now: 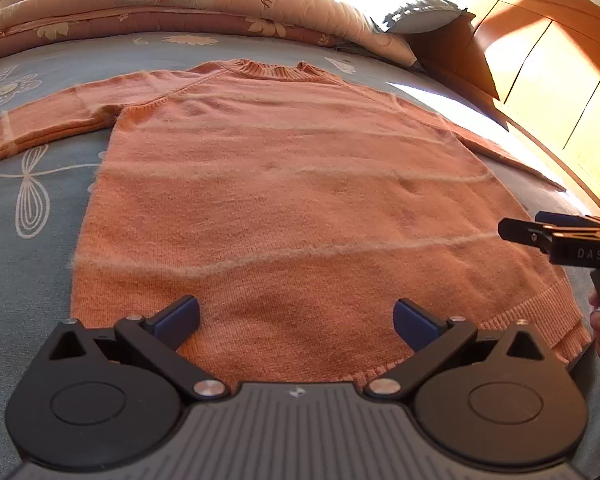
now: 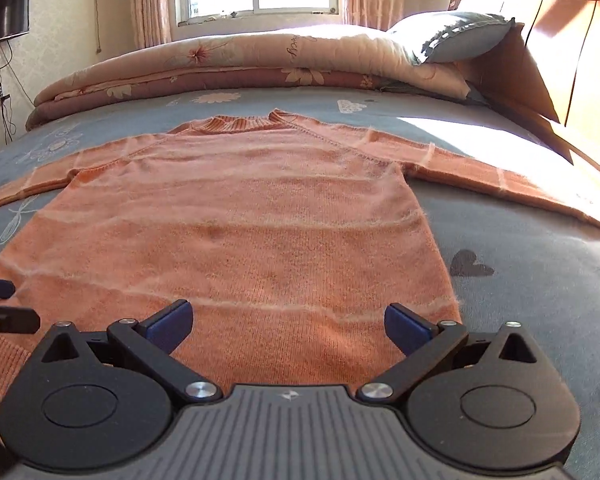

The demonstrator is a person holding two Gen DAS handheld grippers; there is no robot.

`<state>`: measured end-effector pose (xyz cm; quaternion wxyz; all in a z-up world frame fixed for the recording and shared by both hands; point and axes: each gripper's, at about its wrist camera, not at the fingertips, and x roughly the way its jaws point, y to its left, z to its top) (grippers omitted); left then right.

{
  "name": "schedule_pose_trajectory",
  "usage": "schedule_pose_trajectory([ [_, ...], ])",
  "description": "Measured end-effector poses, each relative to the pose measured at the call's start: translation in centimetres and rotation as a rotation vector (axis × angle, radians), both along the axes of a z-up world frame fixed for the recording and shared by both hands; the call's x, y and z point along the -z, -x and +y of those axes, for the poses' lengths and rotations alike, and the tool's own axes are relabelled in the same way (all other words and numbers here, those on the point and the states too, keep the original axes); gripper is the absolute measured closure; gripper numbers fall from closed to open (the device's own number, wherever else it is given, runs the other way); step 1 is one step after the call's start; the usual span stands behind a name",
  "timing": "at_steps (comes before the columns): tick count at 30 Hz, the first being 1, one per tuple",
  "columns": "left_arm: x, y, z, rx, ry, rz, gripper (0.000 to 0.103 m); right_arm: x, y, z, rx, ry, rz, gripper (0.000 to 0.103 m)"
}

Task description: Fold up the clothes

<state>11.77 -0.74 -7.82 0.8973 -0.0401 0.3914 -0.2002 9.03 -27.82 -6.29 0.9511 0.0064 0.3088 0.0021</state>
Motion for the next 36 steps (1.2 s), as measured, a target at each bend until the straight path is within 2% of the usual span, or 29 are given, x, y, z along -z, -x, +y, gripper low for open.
schedule_pose_trajectory([
  [3,-0.2,-0.4,1.1,-0.008,0.072,0.035,0.001,-1.1,-5.1,-0.2,0.056,0.019,-0.027,0.0],
  [5,-0.3,-0.9,2.0,0.001,0.123,0.065,0.001,-0.9,-8.7,-0.3,0.055,0.013,-0.002,0.0],
  [9,-0.3,-1.4,2.4,0.006,0.153,0.096,0.001,-0.6,-15.8,-0.4,0.054,-0.001,0.043,0.0],
  [13,-0.3,-1.9,2.7,0.009,0.176,0.124,0.001,0.4,-19.1,-1.1,0.076,-0.013,0.049,0.0],
  [28,-0.4,-2.7,3.0,-0.024,0.214,0.167,0.001,3.0,-12.3,-1.9,0.161,0.025,0.087,0.0],
  [33,-0.4,-2.8,3.0,-0.024,0.212,0.173,0.001,2.6,-11.3,-1.7,0.171,0.042,0.072,0.0],
  [36,-0.4,-2.9,3.0,-0.024,0.211,0.176,0.001,2.0,-12.4,-1.2,0.165,0.085,0.027,0.0],
])
